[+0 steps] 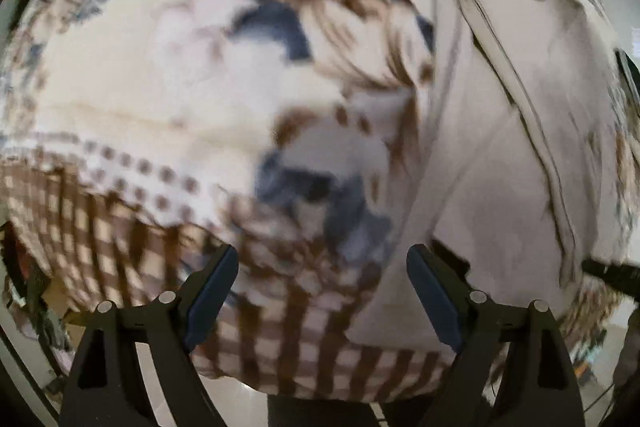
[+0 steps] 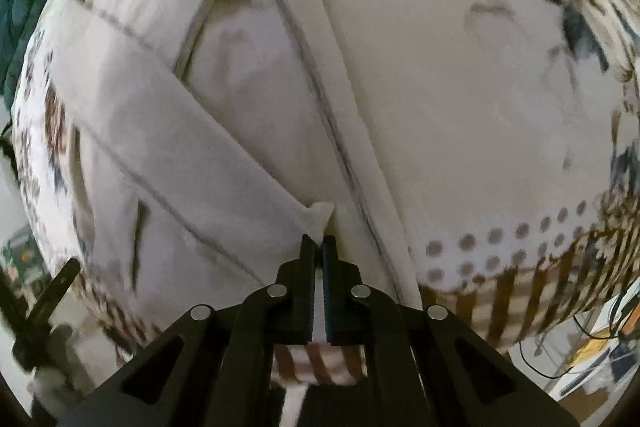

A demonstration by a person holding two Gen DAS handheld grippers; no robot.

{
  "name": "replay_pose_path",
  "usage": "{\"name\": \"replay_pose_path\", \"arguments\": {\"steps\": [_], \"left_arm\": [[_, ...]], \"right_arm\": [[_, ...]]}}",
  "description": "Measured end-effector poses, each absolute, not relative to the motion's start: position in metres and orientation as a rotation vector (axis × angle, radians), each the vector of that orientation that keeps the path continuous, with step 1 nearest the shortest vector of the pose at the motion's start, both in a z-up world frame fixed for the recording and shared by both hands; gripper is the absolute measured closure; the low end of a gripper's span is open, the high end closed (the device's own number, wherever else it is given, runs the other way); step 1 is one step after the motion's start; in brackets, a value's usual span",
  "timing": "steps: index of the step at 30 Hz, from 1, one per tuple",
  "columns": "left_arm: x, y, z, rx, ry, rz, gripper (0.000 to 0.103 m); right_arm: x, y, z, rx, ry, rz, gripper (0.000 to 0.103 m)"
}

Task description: Fold small clothes

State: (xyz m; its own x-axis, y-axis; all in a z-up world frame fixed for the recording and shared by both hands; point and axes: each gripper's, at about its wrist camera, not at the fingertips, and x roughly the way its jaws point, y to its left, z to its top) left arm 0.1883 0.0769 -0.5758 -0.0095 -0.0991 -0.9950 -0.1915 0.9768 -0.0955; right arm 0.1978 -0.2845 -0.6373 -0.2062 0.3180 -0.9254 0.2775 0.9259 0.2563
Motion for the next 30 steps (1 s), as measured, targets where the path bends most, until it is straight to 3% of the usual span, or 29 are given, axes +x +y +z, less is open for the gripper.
{"name": "replay_pose_path", "arguments": {"steps": [2, 3, 4, 6, 7, 8, 10, 11, 12, 13, 14, 20, 30], "left_arm": [[0.182, 0.071, -0.587, -0.249, 1.616, 0.006, 0.018], [0.179, 0.067, -0.592, -0.262, 1.631, -0.029, 0.018], [0.176, 0.063, -0.596, -0.272, 1.636, -0.058, 0.019], [0.168, 0.059, -0.601, -0.311, 1.64, -0.12, 0.044], [0.167, 0.055, -0.602, -0.314, 1.642, -0.132, 0.069], [0.162, 0.053, -0.602, -0.318, 1.646, -0.143, 0.084], [0.156, 0.051, -0.598, -0.335, 1.641, -0.154, 0.099], [0.158, 0.048, -0.597, -0.347, 1.642, -0.151, 0.1], [0.159, 0.047, -0.593, -0.366, 1.642, -0.151, 0.1], [0.166, 0.044, -0.59, -0.389, 1.643, -0.14, 0.101], [0.164, 0.048, -0.585, -0.418, 1.645, -0.134, 0.101], [0.191, 0.078, -0.55, -0.64, 1.631, -0.094, 0.101], [0.335, 0.12, -0.55, -0.916, 1.323, -0.028, 0.099]], "right_arm": [[0.194, -0.301, -0.628, 0.497, 1.783, 0.052, 0.082], [0.192, -0.313, -0.624, 0.505, 1.773, 0.032, 0.06], [0.188, -0.328, -0.622, 0.52, 1.765, 0.0, 0.047], [0.181, -0.346, -0.629, 0.543, 1.791, -0.046, 0.047], [0.177, -0.357, -0.635, 0.551, 1.82, -0.057, 0.047], [0.173, -0.363, -0.645, 0.569, 1.861, -0.058, 0.047], [0.162, -0.367, -0.661, 0.675, 1.904, -0.028, 0.047], [0.162, -0.364, -0.667, 0.714, 1.915, -0.01, 0.047], [0.16, -0.362, -0.666, 0.723, 1.912, -0.007, 0.055], [0.158, -0.361, -0.665, 0.723, 1.907, -0.006, 0.083], [0.161, -0.356, -0.666, 0.72, 1.908, 0.004, 0.098], [0.175, -0.345, -0.627, 0.763, 1.824, 0.119, 0.1], [0.314, -0.395, -0.569, 0.929, 1.537, 0.138, 0.098]]}}
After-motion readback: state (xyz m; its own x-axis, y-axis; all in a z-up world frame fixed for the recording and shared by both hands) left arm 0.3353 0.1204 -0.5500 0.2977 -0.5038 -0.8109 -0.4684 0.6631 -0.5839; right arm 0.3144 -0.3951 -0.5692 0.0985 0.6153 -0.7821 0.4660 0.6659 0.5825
